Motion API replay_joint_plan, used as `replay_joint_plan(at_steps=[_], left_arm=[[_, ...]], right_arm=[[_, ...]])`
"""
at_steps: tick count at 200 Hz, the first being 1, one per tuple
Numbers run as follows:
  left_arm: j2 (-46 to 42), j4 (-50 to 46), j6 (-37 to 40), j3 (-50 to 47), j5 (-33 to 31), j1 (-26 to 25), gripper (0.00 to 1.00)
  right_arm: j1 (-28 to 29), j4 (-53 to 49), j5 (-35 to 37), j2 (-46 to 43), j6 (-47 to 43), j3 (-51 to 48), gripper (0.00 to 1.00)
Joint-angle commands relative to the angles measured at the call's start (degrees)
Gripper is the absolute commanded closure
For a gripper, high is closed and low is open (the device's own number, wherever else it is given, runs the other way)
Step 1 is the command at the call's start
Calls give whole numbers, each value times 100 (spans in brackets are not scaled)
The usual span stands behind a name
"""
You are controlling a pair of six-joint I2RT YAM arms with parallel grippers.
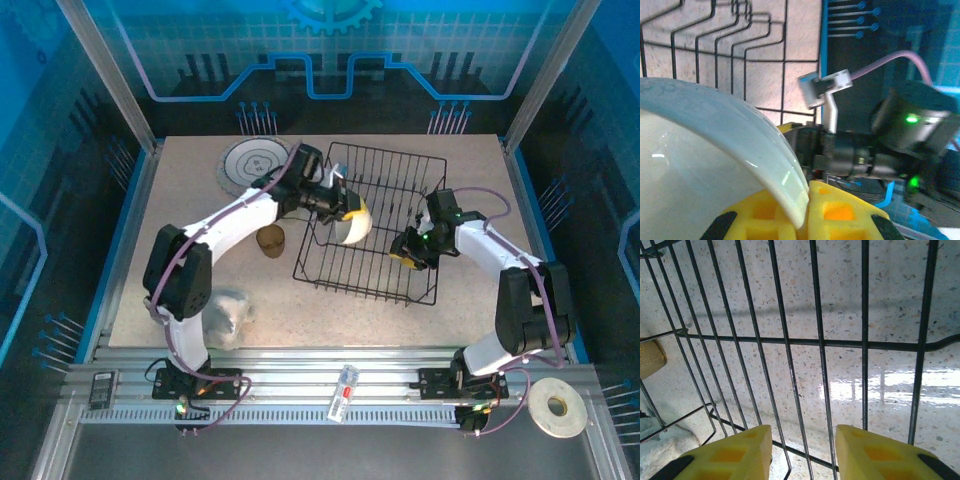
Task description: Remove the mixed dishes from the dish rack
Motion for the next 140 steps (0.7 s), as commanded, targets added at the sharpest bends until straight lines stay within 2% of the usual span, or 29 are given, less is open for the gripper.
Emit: replay_joint_plan(at_steps=[1, 30, 67, 100, 140], left_arm=[[-764, -765, 414, 517, -210, 361, 100], [-1220, -2050, 1160, 898, -836, 1012, 100], [-1485, -3626, 2013, 1294, -2408, 1856, 100], [-1148, -4496, 2349, 1716, -3188, 2512, 100], [-256, -5034, 2635, 2431, -3749, 2682, 100]], right_arm=[[-90, -186, 28, -162, -94, 111, 60], [-114, -269, 28, -266, -124, 164, 60], [-117, -469, 125, -438, -176, 294, 54], [-99, -625, 51, -648, -210, 470, 46], [-19, -924, -69, -755, -264, 787, 41]])
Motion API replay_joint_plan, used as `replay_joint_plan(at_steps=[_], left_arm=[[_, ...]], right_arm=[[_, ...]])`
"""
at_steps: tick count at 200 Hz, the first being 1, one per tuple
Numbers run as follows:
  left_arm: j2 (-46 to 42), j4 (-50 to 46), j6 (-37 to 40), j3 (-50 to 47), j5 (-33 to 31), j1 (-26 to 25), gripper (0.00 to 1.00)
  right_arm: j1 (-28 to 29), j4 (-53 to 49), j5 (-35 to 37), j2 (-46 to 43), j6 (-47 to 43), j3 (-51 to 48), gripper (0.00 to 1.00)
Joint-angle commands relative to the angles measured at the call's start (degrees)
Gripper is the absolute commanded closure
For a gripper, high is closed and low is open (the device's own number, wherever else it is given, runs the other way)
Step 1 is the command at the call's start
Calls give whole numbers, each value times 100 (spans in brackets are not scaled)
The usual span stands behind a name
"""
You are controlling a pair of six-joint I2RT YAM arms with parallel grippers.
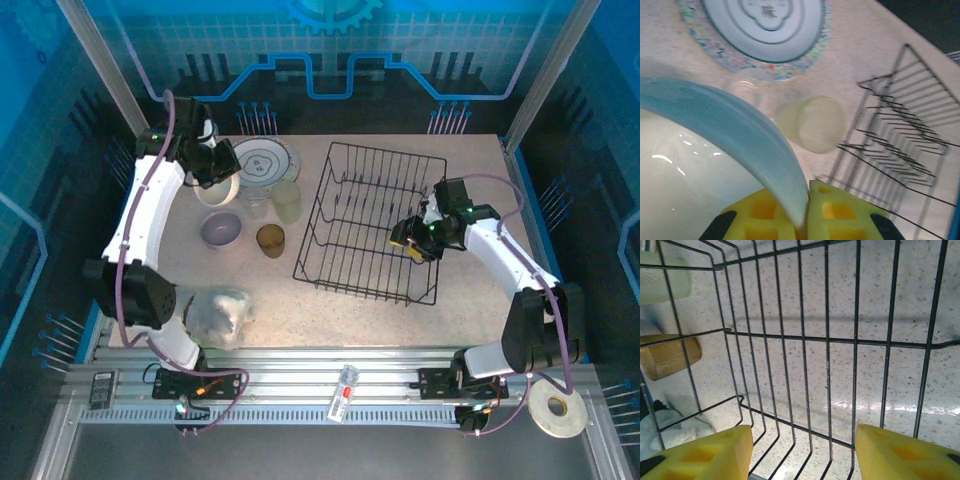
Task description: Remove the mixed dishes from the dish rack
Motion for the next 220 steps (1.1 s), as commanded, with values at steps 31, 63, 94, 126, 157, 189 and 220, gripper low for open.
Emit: replay_joint_plan(at_steps=[31, 63, 94, 126, 157, 189, 220], left_arm=[[1095, -698, 600, 801, -845, 25, 100], [1585, -770, 716, 845, -984, 26, 100], [1900, -707, 741, 829, -1023, 31, 100], [2061, -622, 756, 621, -1151, 35, 100], [2068, -457, 729, 271, -1129, 61, 100], [2082, -300, 670, 16, -1038, 61, 100], [2013, -169, 598, -225, -942, 63, 100]], right_arm=[[56, -504, -102, -275, -61, 375, 40], [98, -555, -72, -436, -6, 335, 38], [116, -550, -67, -568, 60, 203, 37], [130, -550, -32, -701, 117, 83, 36], [117, -589, -10, -781, 130, 3, 35], [119, -572, -19, -774, 139, -13, 35], [115, -563, -38, -738, 147, 13, 35]])
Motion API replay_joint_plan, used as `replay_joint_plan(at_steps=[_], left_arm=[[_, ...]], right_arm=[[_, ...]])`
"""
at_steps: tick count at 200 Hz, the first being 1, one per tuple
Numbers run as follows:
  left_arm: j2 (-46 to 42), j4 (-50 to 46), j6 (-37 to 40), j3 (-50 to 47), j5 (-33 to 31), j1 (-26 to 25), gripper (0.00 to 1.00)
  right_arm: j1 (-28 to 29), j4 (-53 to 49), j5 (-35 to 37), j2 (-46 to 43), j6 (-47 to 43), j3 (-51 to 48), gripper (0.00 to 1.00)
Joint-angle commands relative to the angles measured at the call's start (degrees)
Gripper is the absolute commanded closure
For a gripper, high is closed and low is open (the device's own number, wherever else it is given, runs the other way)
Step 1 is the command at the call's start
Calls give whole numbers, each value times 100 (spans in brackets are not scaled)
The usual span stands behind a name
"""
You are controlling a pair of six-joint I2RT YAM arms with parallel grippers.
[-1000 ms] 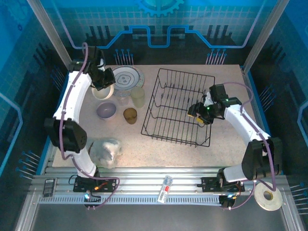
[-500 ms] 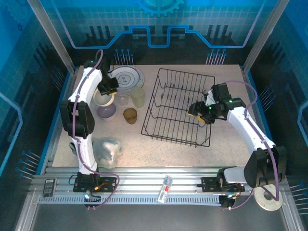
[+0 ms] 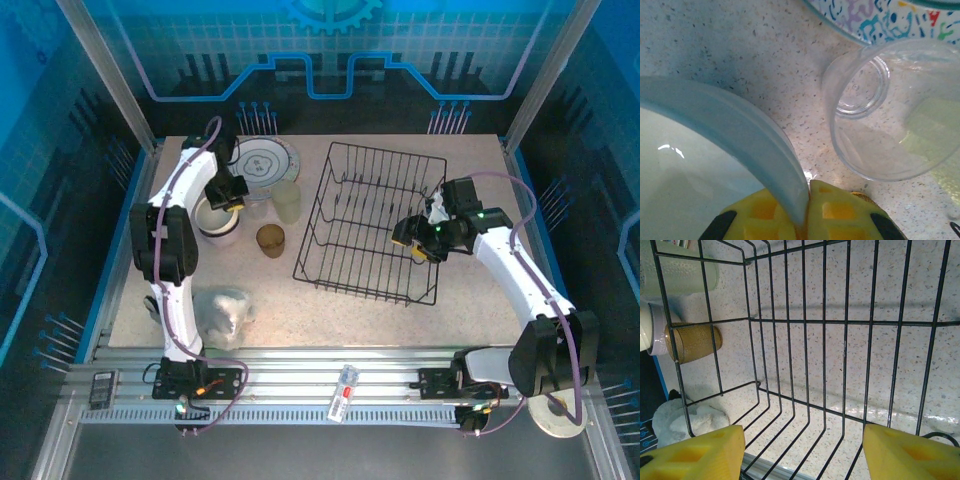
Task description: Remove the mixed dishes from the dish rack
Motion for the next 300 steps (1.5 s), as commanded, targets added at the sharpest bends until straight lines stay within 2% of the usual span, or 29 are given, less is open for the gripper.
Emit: replay_joint_plan(at_steps=[1, 109, 184, 220, 269, 300], left_arm=[[-80, 184, -47, -170, 44, 55, 100], [-411, 287, -125, -646, 249, 24, 98], [-677, 343, -65, -1011, 157, -50, 97], [-830, 447, -91, -1131, 267, -50, 81], [-1117, 574, -79, -1146, 467, -53, 40], [-1235, 659, -99, -1173, 660, -65, 29]], right_arm=[[66, -119, -4, -61, 75, -41, 35], [47, -26, -56, -176, 132, -219, 35], [46, -22, -69, -410, 221, -390, 35], [52, -92, -48, -465, 208, -352, 35], [47, -87, -28, -458, 209, -304, 30], [53, -66, -32, -383, 195, -262, 27]])
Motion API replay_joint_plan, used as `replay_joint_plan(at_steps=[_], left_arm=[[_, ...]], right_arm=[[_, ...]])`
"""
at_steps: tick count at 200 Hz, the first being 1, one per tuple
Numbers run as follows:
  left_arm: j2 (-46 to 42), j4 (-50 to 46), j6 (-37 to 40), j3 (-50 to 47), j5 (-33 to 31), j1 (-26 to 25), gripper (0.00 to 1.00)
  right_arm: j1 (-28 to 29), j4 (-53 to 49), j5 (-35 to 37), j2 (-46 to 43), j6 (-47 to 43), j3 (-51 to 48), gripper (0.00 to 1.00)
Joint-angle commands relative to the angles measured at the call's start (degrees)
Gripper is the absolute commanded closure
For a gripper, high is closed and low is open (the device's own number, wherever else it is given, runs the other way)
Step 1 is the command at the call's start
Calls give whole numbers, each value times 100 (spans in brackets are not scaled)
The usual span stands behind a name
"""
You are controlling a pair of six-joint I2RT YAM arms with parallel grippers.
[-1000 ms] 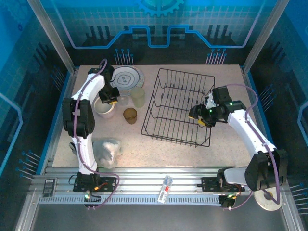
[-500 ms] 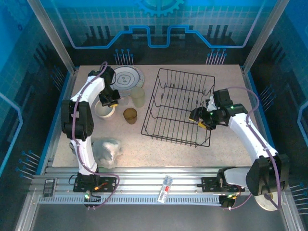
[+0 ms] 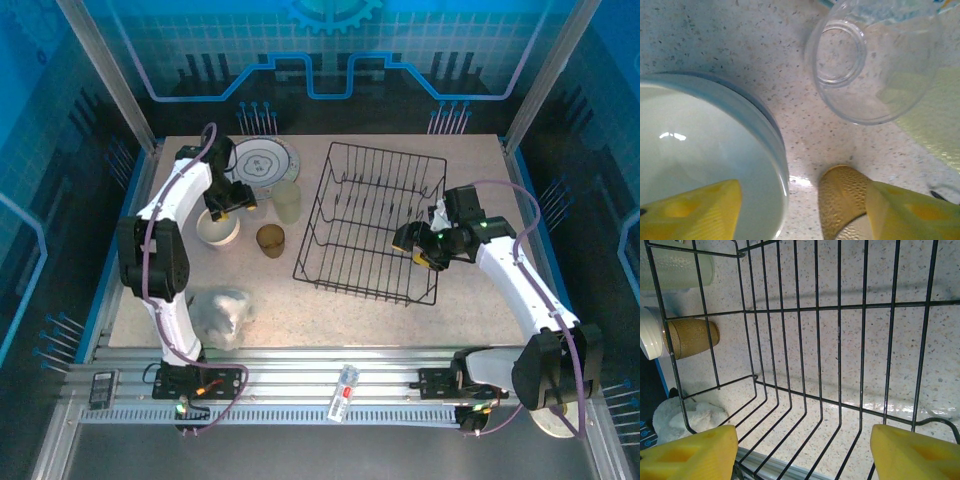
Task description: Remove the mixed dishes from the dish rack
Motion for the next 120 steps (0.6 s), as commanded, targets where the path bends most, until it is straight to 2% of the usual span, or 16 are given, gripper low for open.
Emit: replay_joint_plan(at_steps=[1, 36, 51, 89, 120], left_arm=[[-258, 76, -48, -80, 272, -12, 28], [-529, 270, -74, -207, 550, -22, 18], [-664, 395, -70, -268, 728, -22, 1], [-1099, 878, -78, -581, 1009, -22, 1], [-1285, 1126, -88, -766, 1244, -29, 1]], right_arm=[[53, -69, -29, -4, 42, 94, 26], [50, -29, 24, 49, 24, 157, 22], [52, 29, -5, 70, 32, 156, 20], [52, 184, -17, 78, 76, 167, 18], [47, 156, 8, 65, 92, 179, 23]])
